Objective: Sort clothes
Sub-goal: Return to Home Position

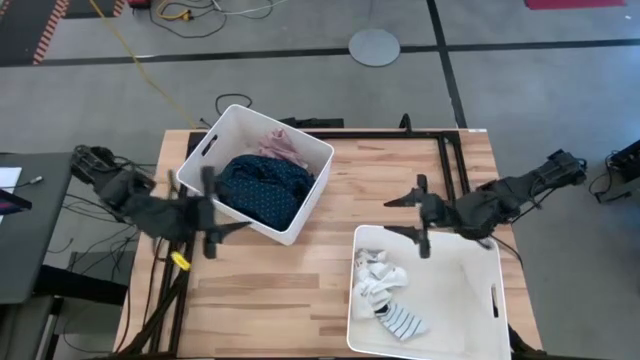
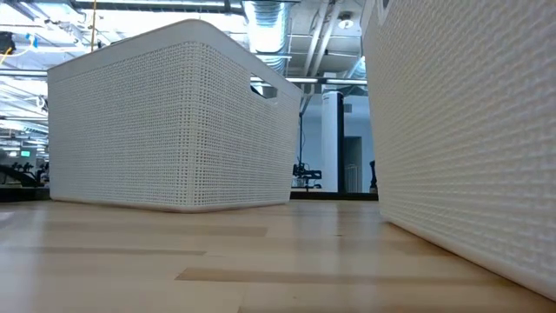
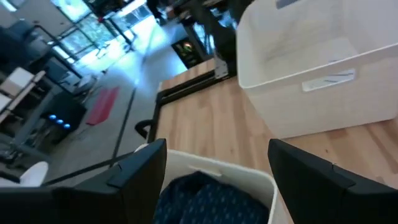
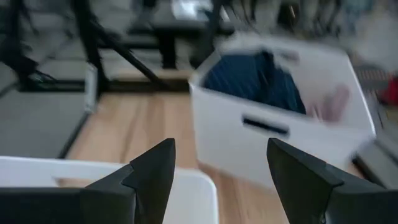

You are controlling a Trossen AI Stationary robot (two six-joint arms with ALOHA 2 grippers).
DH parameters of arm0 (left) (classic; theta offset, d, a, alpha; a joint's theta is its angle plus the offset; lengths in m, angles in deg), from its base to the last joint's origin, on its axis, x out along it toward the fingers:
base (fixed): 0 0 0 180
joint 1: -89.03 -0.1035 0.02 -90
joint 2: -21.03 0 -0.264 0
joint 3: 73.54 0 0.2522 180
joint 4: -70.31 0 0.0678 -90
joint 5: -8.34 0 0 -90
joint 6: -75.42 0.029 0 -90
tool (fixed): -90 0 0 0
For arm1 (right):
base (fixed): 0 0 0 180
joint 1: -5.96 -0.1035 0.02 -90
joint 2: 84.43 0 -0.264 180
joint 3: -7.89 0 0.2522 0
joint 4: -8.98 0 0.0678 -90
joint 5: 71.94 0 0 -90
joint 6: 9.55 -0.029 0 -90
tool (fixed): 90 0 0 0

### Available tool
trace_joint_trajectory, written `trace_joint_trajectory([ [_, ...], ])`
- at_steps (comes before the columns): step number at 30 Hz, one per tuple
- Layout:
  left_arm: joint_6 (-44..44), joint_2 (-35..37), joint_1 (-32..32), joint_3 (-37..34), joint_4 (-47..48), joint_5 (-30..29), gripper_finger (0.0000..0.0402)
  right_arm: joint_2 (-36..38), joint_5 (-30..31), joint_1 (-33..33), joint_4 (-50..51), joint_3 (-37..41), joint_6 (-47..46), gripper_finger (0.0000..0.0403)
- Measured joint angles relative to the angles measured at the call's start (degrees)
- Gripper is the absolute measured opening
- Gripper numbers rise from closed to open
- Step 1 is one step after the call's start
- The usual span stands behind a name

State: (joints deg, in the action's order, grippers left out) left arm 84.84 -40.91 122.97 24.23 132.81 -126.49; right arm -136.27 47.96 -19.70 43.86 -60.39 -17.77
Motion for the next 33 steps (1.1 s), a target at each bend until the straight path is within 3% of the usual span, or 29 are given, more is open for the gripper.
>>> trace_joint_trajectory([
  [6,-7.25,8.66,7.2,-8.76,1.07,-7.23,0.0274,5.3,0.27,-5.62,-4.02,0.0,7.01,0.027],
  [12,-14.25,14.93,13.4,-19.31,0.76,-10.71,0.0274,11.79,7.56,-10.58,-1.26,0.45,5.28,0.027],
  [17,-18.6,17.92,18.7,-26.29,0.76,-16.09,0.0274,13.3,9.08,-11.82,-1.02,0.81,4.17,0.027],
  [33,-31.71,26.23,40.57,-40.36,1.22,-38.17,0.0274,19.11,10.95,-16.4,2.91,0.87,7.72,0.027],
])
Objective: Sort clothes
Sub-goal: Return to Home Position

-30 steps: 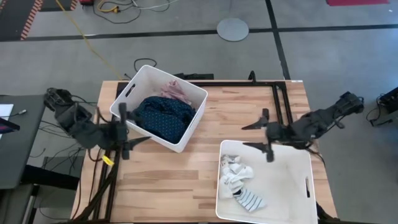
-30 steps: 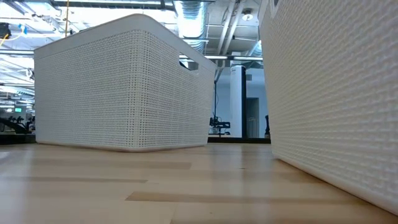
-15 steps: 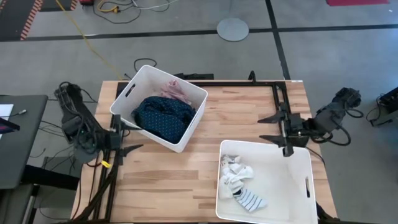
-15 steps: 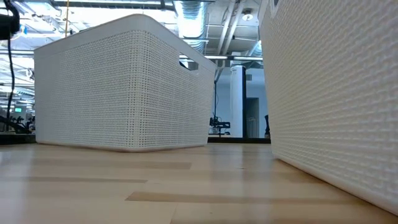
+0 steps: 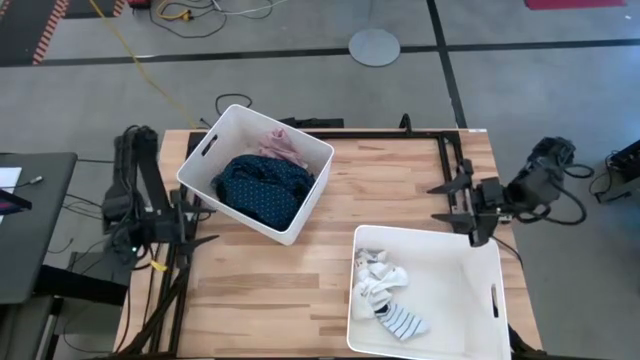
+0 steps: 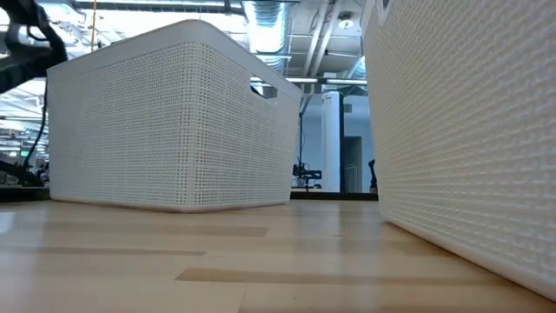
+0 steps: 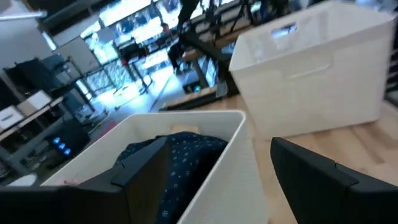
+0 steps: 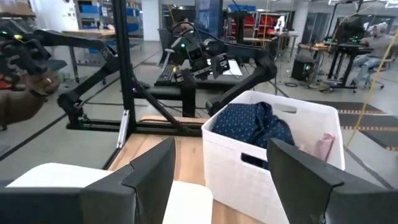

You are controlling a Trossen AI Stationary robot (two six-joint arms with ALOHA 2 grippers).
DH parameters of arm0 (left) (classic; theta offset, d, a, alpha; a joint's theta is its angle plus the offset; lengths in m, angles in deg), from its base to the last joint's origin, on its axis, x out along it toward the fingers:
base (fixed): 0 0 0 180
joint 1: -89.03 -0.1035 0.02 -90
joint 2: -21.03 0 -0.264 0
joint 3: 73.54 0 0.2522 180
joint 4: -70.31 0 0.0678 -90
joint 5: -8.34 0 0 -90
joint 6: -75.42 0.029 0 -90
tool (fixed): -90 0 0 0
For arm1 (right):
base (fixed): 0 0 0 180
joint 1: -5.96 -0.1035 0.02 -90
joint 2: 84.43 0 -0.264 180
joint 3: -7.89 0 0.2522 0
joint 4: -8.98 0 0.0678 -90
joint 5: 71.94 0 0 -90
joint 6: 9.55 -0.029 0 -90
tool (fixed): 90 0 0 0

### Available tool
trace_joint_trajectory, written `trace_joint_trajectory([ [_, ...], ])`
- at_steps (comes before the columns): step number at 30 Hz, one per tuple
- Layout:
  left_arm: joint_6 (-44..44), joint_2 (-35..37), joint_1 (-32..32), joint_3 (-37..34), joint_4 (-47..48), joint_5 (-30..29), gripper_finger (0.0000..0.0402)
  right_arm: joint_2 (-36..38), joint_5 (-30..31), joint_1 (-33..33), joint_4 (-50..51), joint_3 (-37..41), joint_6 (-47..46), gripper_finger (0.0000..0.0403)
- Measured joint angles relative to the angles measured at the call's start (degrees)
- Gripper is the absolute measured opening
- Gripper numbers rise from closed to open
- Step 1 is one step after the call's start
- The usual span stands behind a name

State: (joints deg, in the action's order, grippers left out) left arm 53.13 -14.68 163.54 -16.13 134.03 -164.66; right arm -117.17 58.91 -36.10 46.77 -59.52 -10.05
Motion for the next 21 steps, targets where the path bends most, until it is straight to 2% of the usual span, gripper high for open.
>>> trace_joint_trajectory([
  [4,-1.77,0.03,6.81,-1.54,-1.37,-4.8,0.0274,0.93,1.35,-3.66,2.19,0.87,-1.07,0.027],
  [6,-2.17,-0.88,10.3,-1.72,-1.37,-5.04,0.0274,1.71,1.9,-6.02,3.31,1.67,-2.43,0.027],
  [9,-2.75,-2.2,13.66,-1.73,-1.65,-5.07,0.0274,3.14,6.67,-10.32,5.16,3.12,-4.11,0.027],
  [16,-7.27,-5.54,13.7,-1.74,-1.91,-4.47,0.0274,7.91,25.95,-20.27,4.98,8.44,-3.32,0.027],
  [19,-10.45,-7.62,12.48,-1.74,-1.93,-4.5,0.0274,9.0,31.9,-23.63,5.46,11.2,-4.69,0.027],
  [21,-12.07,-9.05,11.89,-1.74,-1.91,-4.53,0.0274,9.53,33.45,-25.77,5.63,12.85,-5.54,0.027],
])
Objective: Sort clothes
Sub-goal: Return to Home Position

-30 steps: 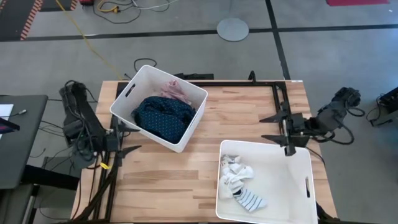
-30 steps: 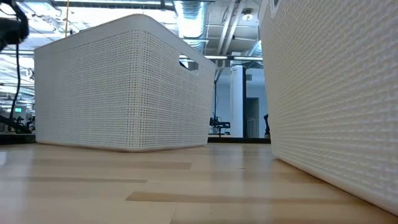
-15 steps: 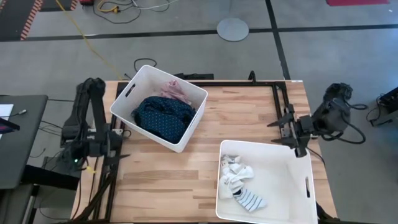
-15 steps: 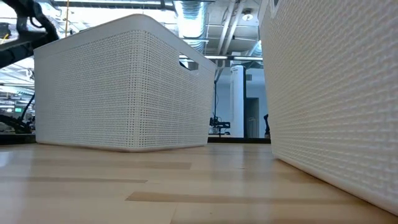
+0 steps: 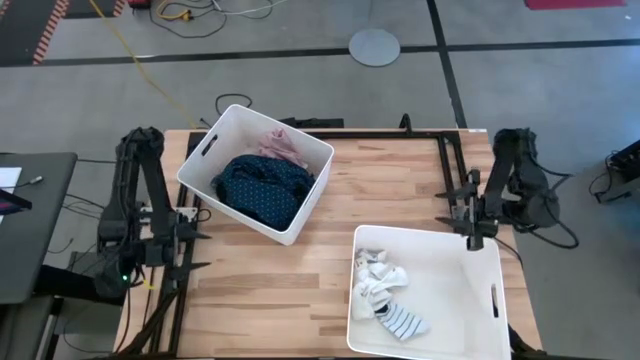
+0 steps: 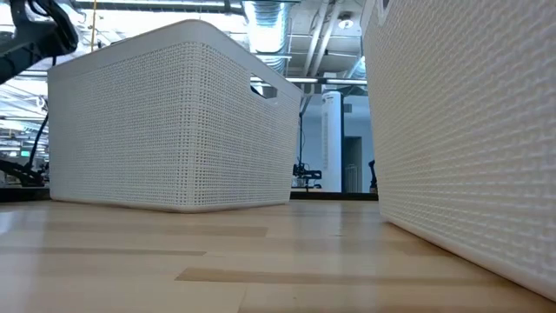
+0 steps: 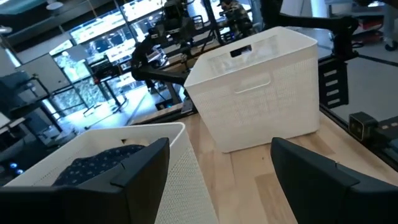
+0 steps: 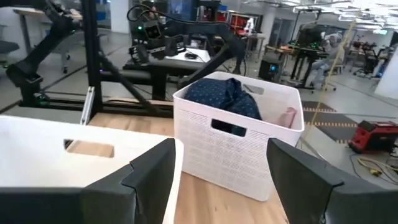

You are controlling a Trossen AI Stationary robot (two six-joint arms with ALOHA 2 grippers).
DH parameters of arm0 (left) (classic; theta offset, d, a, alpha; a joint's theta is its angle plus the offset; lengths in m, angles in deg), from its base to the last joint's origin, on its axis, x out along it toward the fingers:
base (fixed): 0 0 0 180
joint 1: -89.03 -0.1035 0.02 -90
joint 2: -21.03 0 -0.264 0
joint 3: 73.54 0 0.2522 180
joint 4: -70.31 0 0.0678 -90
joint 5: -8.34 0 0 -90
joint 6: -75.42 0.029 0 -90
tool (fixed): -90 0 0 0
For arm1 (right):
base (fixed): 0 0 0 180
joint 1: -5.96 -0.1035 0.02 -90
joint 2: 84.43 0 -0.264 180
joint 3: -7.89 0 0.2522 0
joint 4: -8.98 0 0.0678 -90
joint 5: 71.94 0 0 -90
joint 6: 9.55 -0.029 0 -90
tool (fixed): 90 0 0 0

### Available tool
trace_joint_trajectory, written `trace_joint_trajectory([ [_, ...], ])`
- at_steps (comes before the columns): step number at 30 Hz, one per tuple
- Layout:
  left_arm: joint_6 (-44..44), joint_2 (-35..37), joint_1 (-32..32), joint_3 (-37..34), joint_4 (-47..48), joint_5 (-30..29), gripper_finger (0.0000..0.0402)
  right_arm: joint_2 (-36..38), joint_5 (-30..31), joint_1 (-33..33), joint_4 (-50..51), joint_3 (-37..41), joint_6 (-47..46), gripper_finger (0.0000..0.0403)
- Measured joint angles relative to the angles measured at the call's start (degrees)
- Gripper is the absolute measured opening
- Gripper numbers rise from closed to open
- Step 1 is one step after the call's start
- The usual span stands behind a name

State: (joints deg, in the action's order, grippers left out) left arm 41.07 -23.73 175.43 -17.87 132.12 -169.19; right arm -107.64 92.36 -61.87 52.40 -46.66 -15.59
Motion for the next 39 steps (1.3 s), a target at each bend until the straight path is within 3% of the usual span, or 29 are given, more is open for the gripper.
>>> trace_joint_trajectory([
  [7,-3.49,-3.82,-0.62,0.0,0.22,-0.04,0.0274,2.98,5.49,-6.43,-0.05,4.83,-2.77,0.027],
  [12,-7.72,-4.09,-0.68,-2.96,0.25,-0.1,0.0274,7.01,15.08,-8.31,1.7,7.14,-3.86,0.027],
  [17,-13.81,-2.67,-1.99,-6.69,0.15,-0.22,0.0274,11.1,15.84,-6.29,4.69,9.41,-9.31,0.027],
  [22,-14.97,-2.13,-3.14,-7.43,-0.02,-0.24,0.0274,12.45,15.82,-2.98,4.62,9.9,-7.68,0.027],
  [29,-14.76,-2.07,-4.27,-7.43,0.0,-0.3,0.0274,12.79,15.8,8.51,4.6,9.42,-6.15,0.027],
  [39,-14.31,-2.04,-5.63,-7.43,0.11,-0.39,0.0274,2.32,15.76,38.32,4.37,10.3,-9.48,0.027],
])
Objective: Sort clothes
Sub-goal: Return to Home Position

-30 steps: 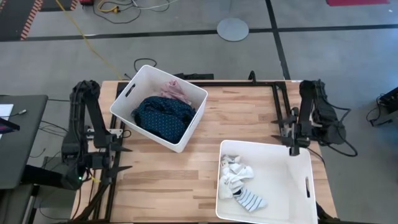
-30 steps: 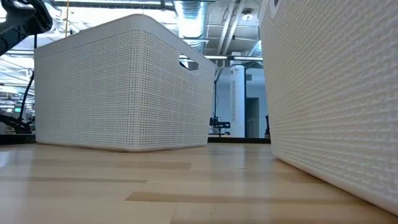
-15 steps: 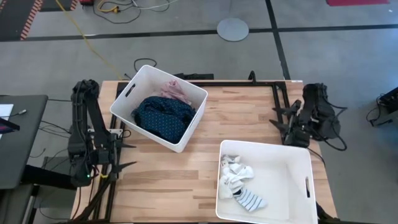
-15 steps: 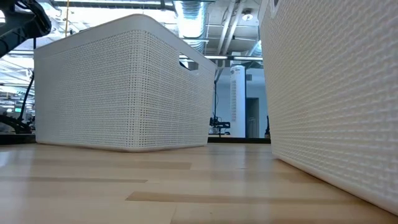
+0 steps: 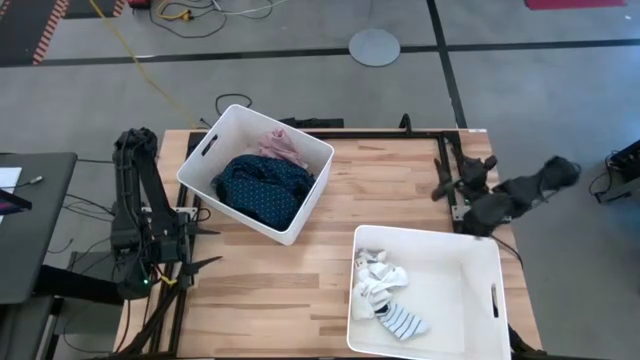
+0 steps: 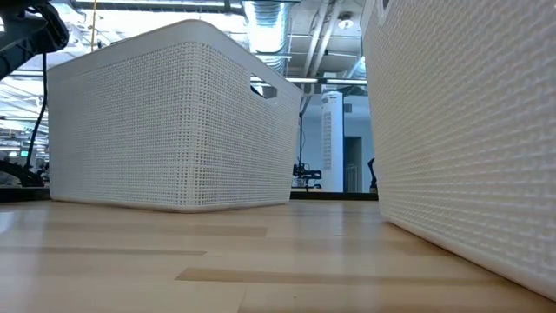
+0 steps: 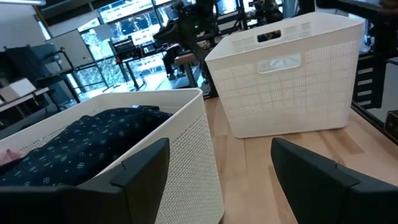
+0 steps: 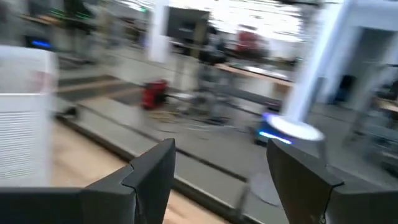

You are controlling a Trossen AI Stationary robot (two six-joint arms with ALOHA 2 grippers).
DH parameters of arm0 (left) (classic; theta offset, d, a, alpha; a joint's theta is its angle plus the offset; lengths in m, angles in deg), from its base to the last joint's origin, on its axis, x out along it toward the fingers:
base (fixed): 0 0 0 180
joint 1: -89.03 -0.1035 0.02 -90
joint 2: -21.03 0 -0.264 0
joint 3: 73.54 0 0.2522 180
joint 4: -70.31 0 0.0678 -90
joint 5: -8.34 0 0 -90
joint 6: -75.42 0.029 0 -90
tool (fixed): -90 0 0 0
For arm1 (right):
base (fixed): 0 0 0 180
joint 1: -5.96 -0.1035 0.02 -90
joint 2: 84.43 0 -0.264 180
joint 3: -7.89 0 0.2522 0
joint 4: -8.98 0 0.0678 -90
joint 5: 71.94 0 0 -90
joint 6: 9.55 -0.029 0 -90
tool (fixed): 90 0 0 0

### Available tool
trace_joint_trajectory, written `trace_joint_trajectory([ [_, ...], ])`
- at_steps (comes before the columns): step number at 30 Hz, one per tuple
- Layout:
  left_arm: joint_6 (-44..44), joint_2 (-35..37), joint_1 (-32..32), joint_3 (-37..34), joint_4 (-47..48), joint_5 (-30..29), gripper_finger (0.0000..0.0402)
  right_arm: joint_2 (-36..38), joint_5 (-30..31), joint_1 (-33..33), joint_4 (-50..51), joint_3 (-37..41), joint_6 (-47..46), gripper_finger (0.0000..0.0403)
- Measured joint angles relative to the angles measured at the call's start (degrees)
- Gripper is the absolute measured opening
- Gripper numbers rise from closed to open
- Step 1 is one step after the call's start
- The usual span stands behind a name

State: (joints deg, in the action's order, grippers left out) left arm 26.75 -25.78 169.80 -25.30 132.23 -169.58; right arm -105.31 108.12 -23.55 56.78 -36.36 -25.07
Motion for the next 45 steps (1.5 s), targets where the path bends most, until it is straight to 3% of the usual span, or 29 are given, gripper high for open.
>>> trace_joint_trajectory([
  [6,0.14,0.0,0.0,0.0,0.29,-0.02,0.0274,-9.0,-3.31,7.75,-1.58,0.01,-3.84,0.027],
  [10,0.16,0.0,0.02,0.0,1.0,-0.04,0.0274,-13.41,-0.36,10.36,-4.85,-0.4,-5.26,0.027],
  [15,0.0,-0.04,0.12,0.0,1.01,-0.02,0.0274,-17.89,-2.29,17.86,-6.41,-0.95,-4.04,0.027],
  [18,0.14,-0.02,0.2,0.0,1.03,-0.02,0.0274,-19.95,-20.72,19.11,-13.97,-0.71,8.01,0.0269],
  [23,-0.02,0.31,0.18,0.0,2.55,-0.05,0.0274,-19.39,-66.51,25.89,-37.47,-0.82,25.06,0.0269],
  [25,-0.25,0.33,0.19,0.0,2.3,0.05,0.0274,-19.4,-76.86,30.14,-42.37,-0.83,26.42,0.0269],
  [29,-0.33,0.31,0.22,0.0,0.34,0.22,0.0274,-18.45,-89.48,41.11,-42.98,-0.76,25.49,0.0269],
  [32,-0.05,0.31,0.22,0.0,-0.7,0.2,0.0274,-18.39,-102.5,48.82,-44.31,1.16,20.67,0.0269],
  [36,-0.07,0.31,0.32,0.0,-0.7,0.25,0.0274,-19.0,-116.41,52.63,-54.88,7.47,13.7,0.0269],
  [42,-0.71,0.33,4.06,0.0,-0.7,0.46,0.0274,-19.6,-119.19,50.5,-68.15,16.42,12.45,0.0269],
  [45,-2.37,0.33,6.79,-0.02,-0.77,0.57,0.0274,-19.61,-119.54,50.86,-69.8,19.03,12.31,0.0269],
])
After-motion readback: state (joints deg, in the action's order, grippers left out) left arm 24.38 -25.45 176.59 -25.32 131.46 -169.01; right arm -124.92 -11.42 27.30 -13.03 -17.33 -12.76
